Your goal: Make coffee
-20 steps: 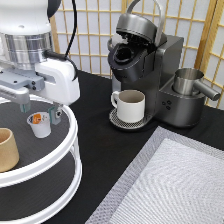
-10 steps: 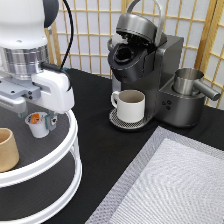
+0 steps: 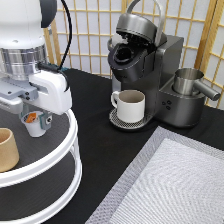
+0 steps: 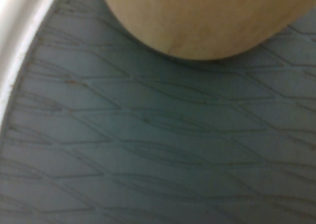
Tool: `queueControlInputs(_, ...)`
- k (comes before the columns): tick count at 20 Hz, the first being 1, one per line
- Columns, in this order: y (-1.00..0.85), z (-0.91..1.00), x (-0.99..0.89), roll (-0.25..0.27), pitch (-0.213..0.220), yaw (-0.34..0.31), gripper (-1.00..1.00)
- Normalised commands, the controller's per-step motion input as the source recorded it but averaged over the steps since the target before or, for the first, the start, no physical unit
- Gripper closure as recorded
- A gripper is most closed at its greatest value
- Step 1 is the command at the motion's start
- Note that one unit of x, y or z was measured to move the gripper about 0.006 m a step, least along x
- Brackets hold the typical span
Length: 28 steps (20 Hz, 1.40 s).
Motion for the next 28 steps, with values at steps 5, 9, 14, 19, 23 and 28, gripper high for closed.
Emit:
queueControlInputs(5,0.02,0.33,0.1,-0.001,-0.036,0.0,1.0)
queueControlInputs(9,0.32,0.94,0.45,0.0,0.007,0.008,1.0)
queueControlInputs(14,0.54,0.98,0.75,0.056,0.125,0.034,1.0)
queueControlInputs(19,0.58,0.81,0.76,0.145,0.131,0.026,1.0)
queueControlInputs(23,0.5,0.67,0.6,0.202,0.096,0.006,1.0)
queueControlInputs(28,0.27,0.48,0.34,0.286,0.014,0.0,1.0)
